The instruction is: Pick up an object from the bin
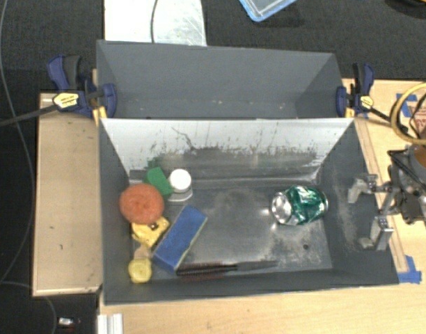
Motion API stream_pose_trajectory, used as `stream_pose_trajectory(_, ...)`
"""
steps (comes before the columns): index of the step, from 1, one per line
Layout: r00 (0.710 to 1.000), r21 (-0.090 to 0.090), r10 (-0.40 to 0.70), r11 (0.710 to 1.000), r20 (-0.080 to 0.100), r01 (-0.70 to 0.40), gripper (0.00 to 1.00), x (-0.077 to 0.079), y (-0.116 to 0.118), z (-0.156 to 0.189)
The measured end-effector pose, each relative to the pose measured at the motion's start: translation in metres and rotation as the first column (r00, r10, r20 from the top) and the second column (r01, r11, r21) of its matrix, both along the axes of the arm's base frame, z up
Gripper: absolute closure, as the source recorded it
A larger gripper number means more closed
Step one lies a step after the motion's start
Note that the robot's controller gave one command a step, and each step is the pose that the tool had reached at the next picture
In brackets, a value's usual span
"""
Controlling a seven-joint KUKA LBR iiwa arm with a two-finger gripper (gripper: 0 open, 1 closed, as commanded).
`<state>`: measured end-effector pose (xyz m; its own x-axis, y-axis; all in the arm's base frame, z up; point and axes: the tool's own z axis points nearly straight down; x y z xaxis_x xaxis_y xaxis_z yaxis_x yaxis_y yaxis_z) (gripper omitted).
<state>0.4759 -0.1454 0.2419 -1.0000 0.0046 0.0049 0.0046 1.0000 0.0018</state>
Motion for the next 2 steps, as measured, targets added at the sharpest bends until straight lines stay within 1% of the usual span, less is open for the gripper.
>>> stream_pose_trajectory(1, 1.0, -0.003, 0.006, 1.0, 0.008, -0.006, 0.0, 0.002, 0.001, 0.004)
stream_pose_trajectory(2, 1.0, -0.004, 0.024, 1.0, 0.013, -0.024, 0.0, 0.037, -0.003, -0.028)
